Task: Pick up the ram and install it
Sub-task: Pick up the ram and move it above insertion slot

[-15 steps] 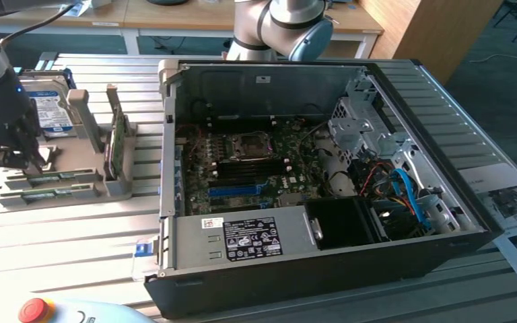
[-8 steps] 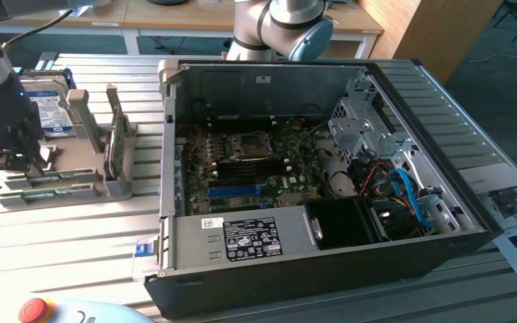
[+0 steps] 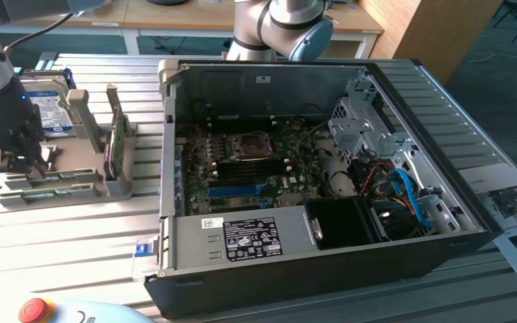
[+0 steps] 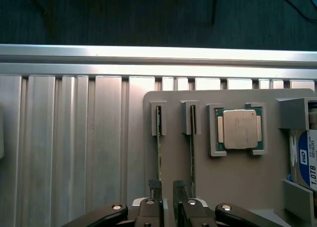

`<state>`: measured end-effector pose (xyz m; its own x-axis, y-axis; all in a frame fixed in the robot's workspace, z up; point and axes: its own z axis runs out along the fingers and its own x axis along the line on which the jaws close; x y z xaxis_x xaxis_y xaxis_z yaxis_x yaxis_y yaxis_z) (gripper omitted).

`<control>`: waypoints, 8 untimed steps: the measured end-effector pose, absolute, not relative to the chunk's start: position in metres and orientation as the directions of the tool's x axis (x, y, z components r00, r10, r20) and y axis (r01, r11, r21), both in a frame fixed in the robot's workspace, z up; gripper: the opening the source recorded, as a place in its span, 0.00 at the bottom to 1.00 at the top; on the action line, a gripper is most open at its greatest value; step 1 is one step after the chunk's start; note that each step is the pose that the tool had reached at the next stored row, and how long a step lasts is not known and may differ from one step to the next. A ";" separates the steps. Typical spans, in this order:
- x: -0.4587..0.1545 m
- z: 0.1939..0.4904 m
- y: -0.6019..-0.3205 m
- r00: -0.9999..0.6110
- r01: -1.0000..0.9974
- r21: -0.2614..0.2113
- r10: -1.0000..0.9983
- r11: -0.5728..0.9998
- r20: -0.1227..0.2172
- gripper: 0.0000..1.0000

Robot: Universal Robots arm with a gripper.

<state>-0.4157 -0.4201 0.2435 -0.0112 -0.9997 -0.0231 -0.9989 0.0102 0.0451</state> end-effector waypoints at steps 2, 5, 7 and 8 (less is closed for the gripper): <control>-0.416 0.243 -0.420 -0.011 -0.999 0.045 -1.000 0.010 -0.023 0.24; -0.415 0.243 -0.420 -0.011 -0.999 0.045 -1.000 0.010 -0.023 0.24; -0.415 0.243 -0.420 -0.011 -0.999 0.045 -1.000 0.010 -0.023 0.24; -0.414 0.243 -0.420 -0.011 -0.999 0.045 -1.000 0.010 -0.023 0.24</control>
